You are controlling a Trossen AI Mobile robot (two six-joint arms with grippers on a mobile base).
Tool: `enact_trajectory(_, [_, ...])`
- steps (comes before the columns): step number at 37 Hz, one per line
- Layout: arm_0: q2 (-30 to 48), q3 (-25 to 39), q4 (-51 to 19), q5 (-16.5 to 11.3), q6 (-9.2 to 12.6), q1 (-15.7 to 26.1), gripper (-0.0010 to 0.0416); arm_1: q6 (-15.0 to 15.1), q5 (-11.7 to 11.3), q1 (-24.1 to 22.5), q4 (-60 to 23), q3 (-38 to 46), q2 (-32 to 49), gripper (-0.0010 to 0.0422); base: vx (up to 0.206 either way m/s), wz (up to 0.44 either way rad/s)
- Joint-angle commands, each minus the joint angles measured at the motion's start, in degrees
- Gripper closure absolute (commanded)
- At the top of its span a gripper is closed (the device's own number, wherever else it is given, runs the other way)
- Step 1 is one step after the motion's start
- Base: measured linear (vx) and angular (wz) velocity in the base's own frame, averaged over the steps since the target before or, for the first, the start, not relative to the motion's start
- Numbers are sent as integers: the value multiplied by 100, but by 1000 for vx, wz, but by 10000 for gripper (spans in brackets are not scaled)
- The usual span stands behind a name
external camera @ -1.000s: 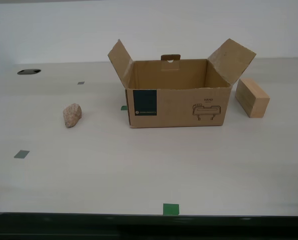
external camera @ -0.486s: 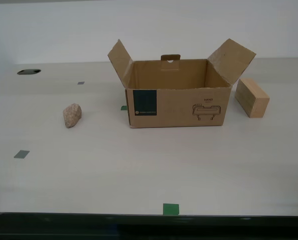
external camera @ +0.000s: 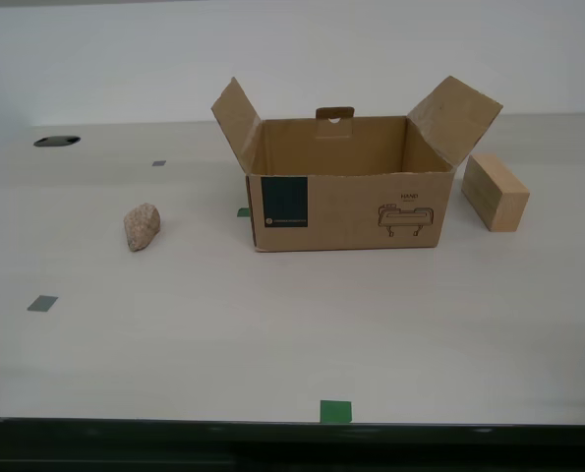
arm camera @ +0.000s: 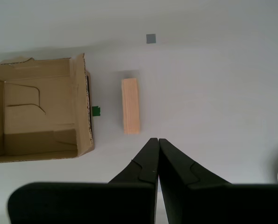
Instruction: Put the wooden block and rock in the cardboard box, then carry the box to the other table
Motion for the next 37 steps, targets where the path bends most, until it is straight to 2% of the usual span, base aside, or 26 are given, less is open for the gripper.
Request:
enact_trajectory(1, [-2, 0, 0, -361, 33, 2, 406, -11, -2, -2, 26, 7, -2, 307, 0, 0])
enact_trajectory(3, [-2, 0, 0, -581, 35, 2, 406, -33, 0, -2, 83, 7, -2, 306, 0, 0])
enact_trajectory(6, [-2, 0, 17, -730, 37, 2, 405, -37, 2, -2, 105, 7, -2, 307, 0, 0])
enact_trajectory(12, [-2, 0, 66, -732, 39, 2, 403, -31, 2, -2, 118, 7, -2, 295, 0, 0])
enact_trajectory(21, [-2, 0, 61, -732, 61, 2, 397, -33, 0, -2, 122, 7, -2, 226, 0, 0])
enact_trajectory(28, [-2, 0, 61, -734, 184, 2, 348, -31, 0, -2, 125, 7, -2, 156, 0, 0])
enact_trajectory(37, [-2, 0, 70, -732, 188, 2, 237, -31, 0, -2, 129, 7, -2, 79, 0, 0])
